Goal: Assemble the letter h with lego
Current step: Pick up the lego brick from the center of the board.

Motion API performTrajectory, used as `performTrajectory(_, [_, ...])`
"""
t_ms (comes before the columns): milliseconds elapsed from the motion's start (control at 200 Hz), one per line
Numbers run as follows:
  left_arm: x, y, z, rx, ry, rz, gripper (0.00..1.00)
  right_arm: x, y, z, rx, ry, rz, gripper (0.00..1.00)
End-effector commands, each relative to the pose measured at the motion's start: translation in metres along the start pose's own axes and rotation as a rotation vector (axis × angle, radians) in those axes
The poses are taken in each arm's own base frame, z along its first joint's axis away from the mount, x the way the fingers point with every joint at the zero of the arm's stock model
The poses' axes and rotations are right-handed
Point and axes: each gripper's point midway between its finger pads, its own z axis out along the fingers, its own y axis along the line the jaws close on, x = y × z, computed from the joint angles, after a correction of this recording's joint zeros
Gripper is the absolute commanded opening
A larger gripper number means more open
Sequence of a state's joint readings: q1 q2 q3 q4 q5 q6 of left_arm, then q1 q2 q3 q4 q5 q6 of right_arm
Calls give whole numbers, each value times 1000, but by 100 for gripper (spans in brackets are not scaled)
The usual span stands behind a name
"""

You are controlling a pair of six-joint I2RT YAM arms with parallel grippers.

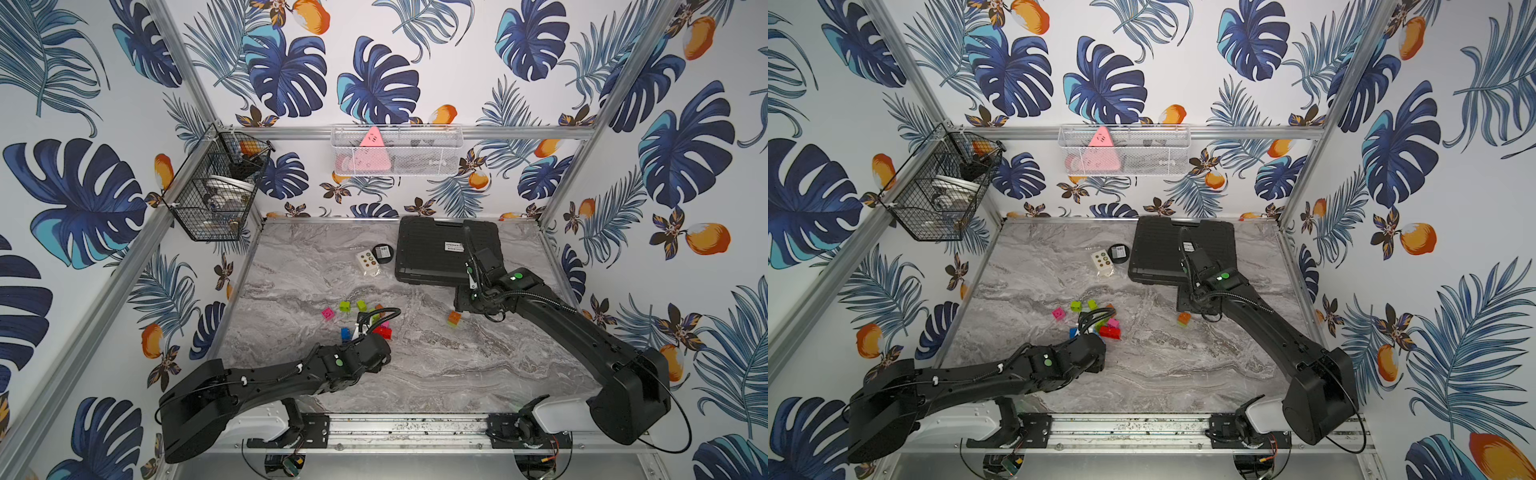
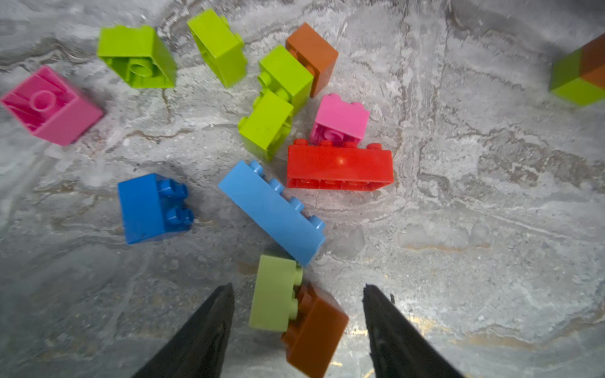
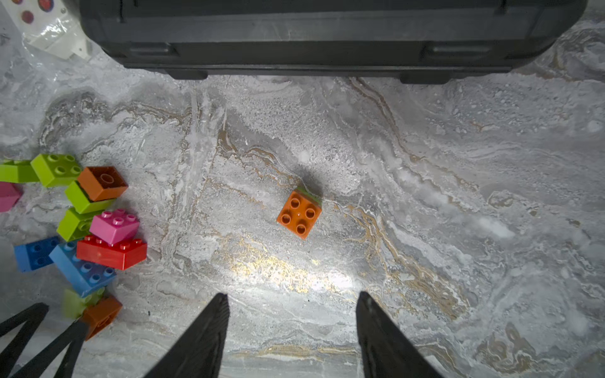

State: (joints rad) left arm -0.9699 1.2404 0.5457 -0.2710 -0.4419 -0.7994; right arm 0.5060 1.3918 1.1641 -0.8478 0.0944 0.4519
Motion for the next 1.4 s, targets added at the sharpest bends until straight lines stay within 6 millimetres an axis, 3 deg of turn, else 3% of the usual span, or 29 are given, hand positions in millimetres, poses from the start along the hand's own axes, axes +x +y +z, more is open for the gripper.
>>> performTrajectory(0, [11,-9,6,17,75,-17,67,5,0,0,-3,16,-7,64])
performTrajectory(285, [21,-15,13,42,118,-89,76,8,2,0,-17,29,-1,63])
performTrajectory(430, [28,-22,18,72,148,-113,75,9,1,0,-19,27,3,62])
performTrajectory(630, [32,-25,19,99,162,-118,64,10,1,-1,-24,23,6,61])
performTrajectory(806, [30,-44,19,201,157,-82,49,19,-4,5,-12,45,7,60])
performTrajectory(1031, [30,-69,14,329,176,-32,47,24,-5,5,-9,56,2,59])
performTrajectory(1121, [29,-79,10,383,174,-9,53,26,-6,5,-11,62,-2,60])
performTrajectory(1296, [31,-76,11,357,194,-13,77,33,0,9,-46,99,-11,60])
performTrajectory(1391, [34,-69,13,313,208,-39,79,35,1,11,-50,111,-16,60])
